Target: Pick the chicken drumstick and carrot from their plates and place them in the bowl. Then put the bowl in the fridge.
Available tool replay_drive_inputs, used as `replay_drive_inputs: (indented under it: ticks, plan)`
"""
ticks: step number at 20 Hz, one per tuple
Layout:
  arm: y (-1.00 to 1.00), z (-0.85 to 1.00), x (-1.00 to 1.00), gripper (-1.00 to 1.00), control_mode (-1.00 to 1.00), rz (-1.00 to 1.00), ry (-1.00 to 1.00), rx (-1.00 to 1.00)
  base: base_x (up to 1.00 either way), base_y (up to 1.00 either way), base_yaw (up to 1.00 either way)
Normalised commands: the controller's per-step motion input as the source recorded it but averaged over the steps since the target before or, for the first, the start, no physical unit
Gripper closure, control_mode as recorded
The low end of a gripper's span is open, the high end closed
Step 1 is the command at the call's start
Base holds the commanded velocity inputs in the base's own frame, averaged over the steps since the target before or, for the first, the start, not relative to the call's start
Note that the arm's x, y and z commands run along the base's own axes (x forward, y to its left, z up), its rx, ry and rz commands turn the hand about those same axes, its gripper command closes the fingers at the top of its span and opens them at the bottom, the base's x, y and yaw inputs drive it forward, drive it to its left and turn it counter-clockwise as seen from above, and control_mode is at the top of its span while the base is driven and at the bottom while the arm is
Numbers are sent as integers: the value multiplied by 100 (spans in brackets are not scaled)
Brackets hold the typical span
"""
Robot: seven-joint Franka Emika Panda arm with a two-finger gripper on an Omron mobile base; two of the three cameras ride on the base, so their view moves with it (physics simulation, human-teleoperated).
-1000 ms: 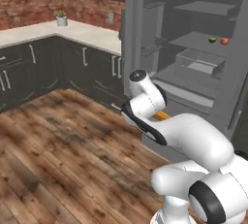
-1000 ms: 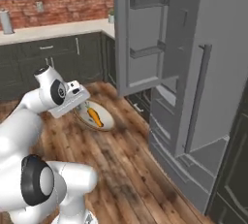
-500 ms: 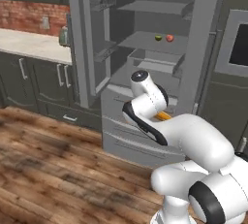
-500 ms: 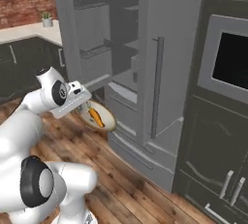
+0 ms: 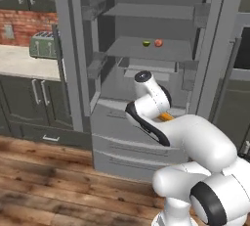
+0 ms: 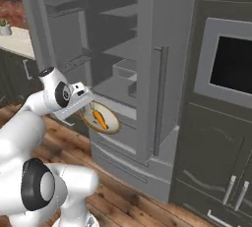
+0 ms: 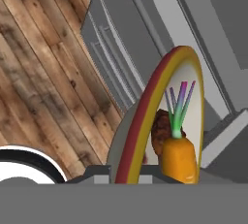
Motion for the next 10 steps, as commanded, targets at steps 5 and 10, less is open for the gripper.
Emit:
replay_drive_inputs:
  ticks: [5, 10]
  plan:
    - [0, 0, 0, 100, 100, 0, 0, 0, 52, 37, -41]
    - [0, 0, 0, 100, 100, 0, 0, 0, 39, 46, -38]
